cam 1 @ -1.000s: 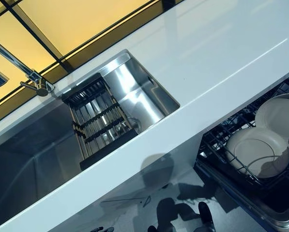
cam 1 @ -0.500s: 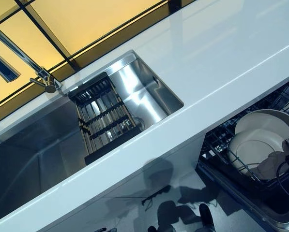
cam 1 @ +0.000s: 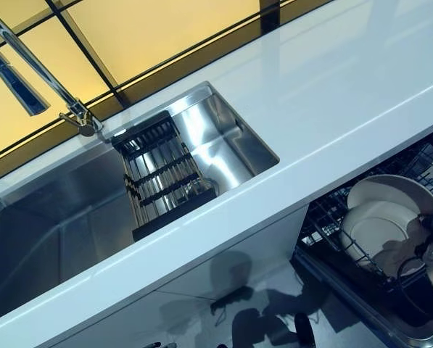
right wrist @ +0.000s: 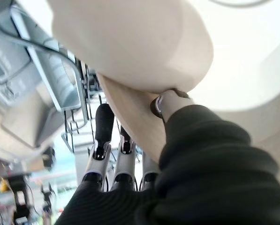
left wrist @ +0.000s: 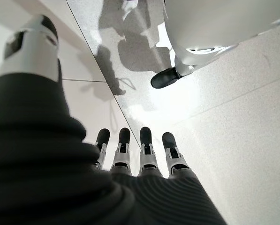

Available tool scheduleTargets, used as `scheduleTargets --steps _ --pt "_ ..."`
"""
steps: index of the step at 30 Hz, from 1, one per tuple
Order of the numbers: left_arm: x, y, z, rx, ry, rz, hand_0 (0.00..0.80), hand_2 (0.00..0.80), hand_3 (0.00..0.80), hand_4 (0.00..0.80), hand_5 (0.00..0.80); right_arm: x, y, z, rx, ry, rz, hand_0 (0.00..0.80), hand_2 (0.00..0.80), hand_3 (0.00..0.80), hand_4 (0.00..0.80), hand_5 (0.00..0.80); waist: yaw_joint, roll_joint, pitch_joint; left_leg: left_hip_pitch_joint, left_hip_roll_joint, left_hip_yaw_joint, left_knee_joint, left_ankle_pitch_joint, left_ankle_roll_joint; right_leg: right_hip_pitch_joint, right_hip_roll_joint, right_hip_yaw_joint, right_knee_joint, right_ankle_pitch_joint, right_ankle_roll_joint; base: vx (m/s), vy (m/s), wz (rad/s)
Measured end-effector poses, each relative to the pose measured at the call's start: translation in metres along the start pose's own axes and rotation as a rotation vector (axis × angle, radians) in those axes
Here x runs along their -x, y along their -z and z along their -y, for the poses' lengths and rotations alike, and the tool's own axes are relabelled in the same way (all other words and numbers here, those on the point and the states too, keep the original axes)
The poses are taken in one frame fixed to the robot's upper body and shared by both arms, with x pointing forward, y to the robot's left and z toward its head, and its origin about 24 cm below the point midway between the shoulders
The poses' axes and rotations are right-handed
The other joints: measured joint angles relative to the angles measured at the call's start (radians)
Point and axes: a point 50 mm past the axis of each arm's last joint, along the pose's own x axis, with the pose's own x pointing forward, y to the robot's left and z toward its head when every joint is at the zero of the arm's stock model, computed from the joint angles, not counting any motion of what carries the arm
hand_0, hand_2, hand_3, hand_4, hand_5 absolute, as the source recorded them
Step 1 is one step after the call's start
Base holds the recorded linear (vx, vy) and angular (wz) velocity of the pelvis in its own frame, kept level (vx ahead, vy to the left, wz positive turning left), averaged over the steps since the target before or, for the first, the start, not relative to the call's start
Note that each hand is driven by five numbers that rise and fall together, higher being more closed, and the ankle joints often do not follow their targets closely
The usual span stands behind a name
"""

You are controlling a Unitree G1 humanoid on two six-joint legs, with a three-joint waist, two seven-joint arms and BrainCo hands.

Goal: Take plates into dishwasher

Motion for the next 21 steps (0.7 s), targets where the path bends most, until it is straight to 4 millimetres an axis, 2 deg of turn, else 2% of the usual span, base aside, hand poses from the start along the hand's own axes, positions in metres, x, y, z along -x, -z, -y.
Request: scheduleTargets --steps 8,9,10,11,21 --pt "-0.001 0.002 0.004 0.003 0.009 -0.003 0.000 0.000 0.000 0.000 0.000 0.011 0.019 -0.014 0.070 -0.043 -0.022 0.800 0.800 0.800 0.800 0.800 -0.002 -0.001 -0.013 -0.001 0.002 0.000 0.000 0.000 0.000 -0.004 0.002 0.003 0.000 0.004 -0.002 0.001 -0.002 -0.01" --pt "-0.001 0.002 0.005 0.004 0.011 -0.003 0.000 0.000 0.000 0.000 0.000 0.012 0.020 -0.015 0.070 -0.052 -0.025 0.731 0.731 0.731 0.731 0.731 -0.002 -0.001 -0.015 -0.001 0.003 0.000 0.000 0.000 0.000 -0.005 0.002 0.003 0.000 0.005 -0.002 0.004 -0.032 -0.04" --pt "-0.001 0.002 0.006 0.005 0.012 -0.003 0.000 0.000 0.000 0.000 0.000 0.014 0.022 -0.018 0.057 -0.064 -0.032 0.100 0.100 0.100 0.100 0.100 -0.002 -0.002 -0.021 -0.002 0.004 0.000 0.000 0.000 0.000 -0.006 0.003 0.003 0.000 0.005 -0.002 0.000 0.000 0.00" --pt "-0.001 0.002 0.006 0.006 0.013 -0.003 0.000 0.000 0.000 0.000 0.000 0.014 0.023 -0.019 0.047 -0.071 -0.040 0.000 0.000 0.000 0.000 0.000 -0.001 -0.003 -0.023 -0.002 0.006 0.000 0.000 0.000 0.000 -0.006 0.005 0.003 0.000 0.005 -0.002 0.000 0.000 0.00" --pt "-0.001 0.002 0.007 0.007 0.015 -0.004 0.000 0.000 0.000 0.000 0.000 0.028 0.039 -0.035 0.021 -0.168 -0.098 0.000 0.000 0.000 0.000 0.000 -0.003 -0.005 -0.026 -0.015 0.016 -0.001 0.000 0.000 0.000 -0.019 0.016 0.002 0.000 0.012 -0.008 0.000 0.000 0.00"
